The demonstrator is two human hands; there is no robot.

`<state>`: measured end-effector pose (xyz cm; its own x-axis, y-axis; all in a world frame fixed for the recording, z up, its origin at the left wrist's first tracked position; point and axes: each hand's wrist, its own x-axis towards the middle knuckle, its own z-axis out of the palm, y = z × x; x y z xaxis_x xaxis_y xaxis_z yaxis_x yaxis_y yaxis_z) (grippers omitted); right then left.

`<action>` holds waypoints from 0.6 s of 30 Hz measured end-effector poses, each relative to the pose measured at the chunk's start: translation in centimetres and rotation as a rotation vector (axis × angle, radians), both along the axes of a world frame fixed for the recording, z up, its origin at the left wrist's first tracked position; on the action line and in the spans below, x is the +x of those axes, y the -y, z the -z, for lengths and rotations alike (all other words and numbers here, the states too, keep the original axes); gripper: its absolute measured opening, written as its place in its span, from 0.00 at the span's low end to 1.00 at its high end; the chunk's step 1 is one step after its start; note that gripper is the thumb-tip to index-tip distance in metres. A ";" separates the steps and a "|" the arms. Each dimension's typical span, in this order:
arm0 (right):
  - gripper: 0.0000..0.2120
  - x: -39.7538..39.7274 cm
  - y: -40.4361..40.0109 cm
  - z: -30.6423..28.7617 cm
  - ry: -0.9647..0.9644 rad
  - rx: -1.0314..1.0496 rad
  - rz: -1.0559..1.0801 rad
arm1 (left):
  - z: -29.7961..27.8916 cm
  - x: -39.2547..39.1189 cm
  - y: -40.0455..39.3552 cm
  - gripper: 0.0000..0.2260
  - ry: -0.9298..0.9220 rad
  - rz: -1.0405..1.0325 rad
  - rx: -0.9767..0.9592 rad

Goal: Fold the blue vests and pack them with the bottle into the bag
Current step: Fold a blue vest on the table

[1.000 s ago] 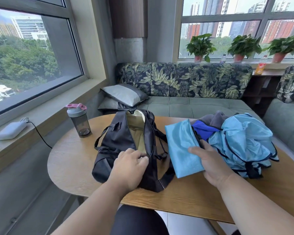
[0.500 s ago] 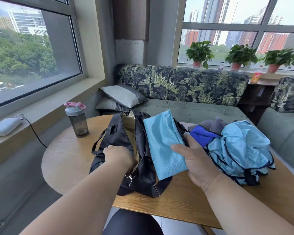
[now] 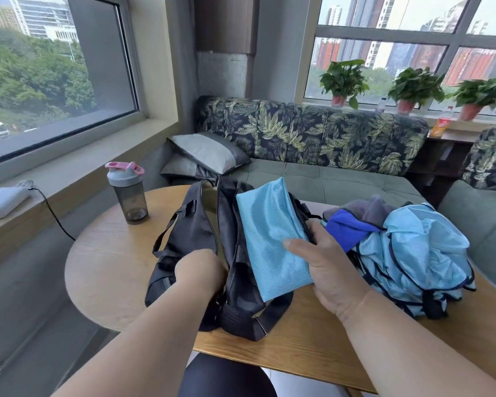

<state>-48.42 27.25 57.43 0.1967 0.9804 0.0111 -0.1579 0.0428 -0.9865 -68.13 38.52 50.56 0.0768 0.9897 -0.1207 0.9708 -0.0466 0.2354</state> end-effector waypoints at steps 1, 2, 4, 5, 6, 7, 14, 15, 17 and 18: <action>0.16 -0.5 -0.3 -0.3 -0.011 0.007 -0.005 | -0.4 -0.4 0.3 0.07 0.123 -0.043 0.047; 0.19 -1.1 -0.7 -0.6 -0.027 0.017 -0.017 | -0.9 -0.7 0.5 0.07 0.246 -0.092 0.100; 0.21 -2.6 -1.6 -1.5 -0.060 0.029 -0.054 | -2.1 -1.8 1.0 0.09 0.469 -0.200 0.197; 0.19 -3.5 -2.1 -2.0 -0.075 0.032 -0.071 | -2.7 -2.3 1.2 0.10 0.565 -0.244 0.223; 0.16 -4.4 -2.8 -2.3 -0.082 0.026 -0.078 | -3.4 -2.9 1.5 0.10 0.655 -0.275 0.245; 0.14 -5.5 -3.4 -2.7 -0.078 0.014 -0.072 | -4.1 -3.5 1.7 0.10 0.732 -0.296 0.259; 0.10 -10.8 -8.4 -2.0 0.547 -0.186 0.080 | -6.7 -6.2 2.6 0.11 0.867 -0.354 0.263; 0.10 -11.5 -9.1 -1.5 0.575 -0.218 0.055 | -6.7 -6.5 2.6 0.11 0.870 -0.352 0.269; 0.09 -12.7 -10.7 -0.5 0.541 -0.262 0.054 | -6.7 -6.8 2.8 0.11 0.870 -0.344 0.274; 0.09 -13.4 -11.5 -0.2 0.507 -0.284 0.052 | -6.7 -6.7 3.0 0.11 0.865 -0.348 0.263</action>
<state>-61.81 38.78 57.62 0.2838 0.9478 -0.1453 0.3327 -0.2395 -0.9121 -74.83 35.56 57.24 -0.2674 0.9612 0.0685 0.4366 0.0575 0.8978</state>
